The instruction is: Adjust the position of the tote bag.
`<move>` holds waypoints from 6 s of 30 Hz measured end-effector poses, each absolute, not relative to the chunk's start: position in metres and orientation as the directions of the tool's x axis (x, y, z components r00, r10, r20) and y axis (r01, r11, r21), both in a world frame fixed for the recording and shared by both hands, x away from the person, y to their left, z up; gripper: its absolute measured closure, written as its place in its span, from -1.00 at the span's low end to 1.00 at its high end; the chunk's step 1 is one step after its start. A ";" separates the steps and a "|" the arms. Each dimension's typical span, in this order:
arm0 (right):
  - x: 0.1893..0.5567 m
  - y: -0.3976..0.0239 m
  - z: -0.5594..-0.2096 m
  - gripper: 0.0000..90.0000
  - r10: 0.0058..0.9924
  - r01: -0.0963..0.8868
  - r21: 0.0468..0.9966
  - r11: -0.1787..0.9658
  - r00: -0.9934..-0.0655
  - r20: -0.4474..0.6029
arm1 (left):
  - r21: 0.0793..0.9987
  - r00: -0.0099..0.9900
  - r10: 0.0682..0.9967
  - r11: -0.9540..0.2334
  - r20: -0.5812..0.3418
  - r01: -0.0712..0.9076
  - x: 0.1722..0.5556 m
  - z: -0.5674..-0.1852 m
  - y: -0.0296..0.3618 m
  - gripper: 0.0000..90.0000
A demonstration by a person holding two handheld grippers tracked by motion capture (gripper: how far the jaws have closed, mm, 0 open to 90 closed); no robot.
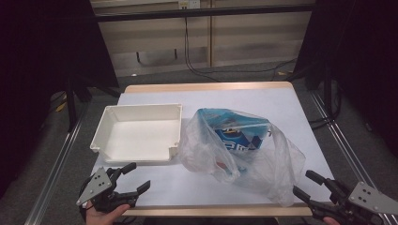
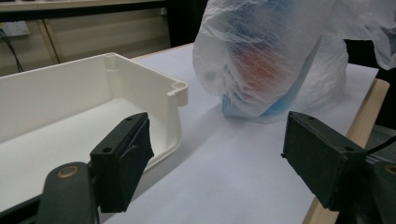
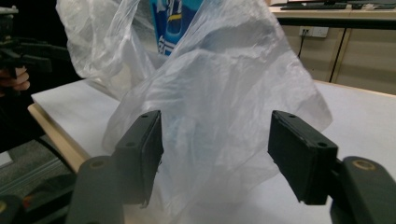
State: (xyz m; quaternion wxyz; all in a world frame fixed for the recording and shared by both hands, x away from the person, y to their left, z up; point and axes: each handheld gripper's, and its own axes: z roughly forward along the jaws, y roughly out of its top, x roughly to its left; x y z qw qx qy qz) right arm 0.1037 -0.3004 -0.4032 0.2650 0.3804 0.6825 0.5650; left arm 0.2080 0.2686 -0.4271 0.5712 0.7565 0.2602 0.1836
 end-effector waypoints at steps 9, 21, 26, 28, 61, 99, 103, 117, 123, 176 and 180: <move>0.090 -0.294 -0.406 -0.04 0.793 0.243 0.965 0.098 -0.605 0.072 | 0.955 0.809 0.588 -0.230 -0.017 0.187 0.205 -0.425 0.261 -0.45; 0.097 -0.275 -0.415 0.08 0.715 0.280 0.946 0.161 -0.694 0.084 | 0.950 0.837 0.547 -0.246 -0.030 0.194 0.206 -0.424 0.252 -0.43; 0.101 -0.270 -0.417 0.08 0.705 0.279 0.943 0.183 -0.705 0.072 | 0.950 0.844 0.535 -0.251 -0.024 0.186 0.207 -0.424 0.249 -0.42; 0.104 -0.268 -0.419 0.10 0.701 0.287 0.940 0.186 -0.708 0.077 | 0.949 0.841 0.540 -0.254 -0.023 0.189 0.207 -0.423 0.248 -0.42; 0.133 -0.256 -0.398 0.99 0.651 0.222 0.953 0.206 -0.758 0.036 | 0.951 0.924 0.383 -0.280 -0.015 0.131 0.198 -0.404 0.203 -0.17; 0.144 -0.258 -0.383 1.00 0.654 0.172 0.963 0.210 -0.756 -0.008 | 0.939 0.990 0.118 -0.323 -0.082 0.116 0.217 -0.392 0.117 -0.06; 0.143 -0.257 -0.383 1.00 0.655 0.168 0.962 0.213 -0.755 -0.014 | 0.945 0.988 0.112 -0.300 -0.105 0.135 0.223 -0.394 0.112 -0.09; 0.142 -0.258 -0.382 1.00 0.657 0.162 0.962 0.219 -0.753 -0.023 | 0.953 0.982 0.127 -0.252 -0.141 0.169 0.240 -0.391 0.100 0.62; 0.142 -0.258 -0.382 1.00 0.658 0.160 0.963 0.217 -0.753 -0.023 | 0.953 0.984 0.126 -0.258 -0.128 0.157 0.240 -0.386 0.099 1.00; 0.197 -0.296 -0.263 1.00 0.732 -0.075 0.996 0.039 -0.677 -0.080 | 1.000 0.910 0.414 0.031 -0.016 0.003 0.290 -0.247 0.222 1.00; 0.197 -0.300 -0.255 1.00 0.748 -0.099 0.995 0.019 -0.659 -0.080 | 1.000 0.902 0.431 0.015 -0.022 0.017 0.295 -0.245 0.224 1.00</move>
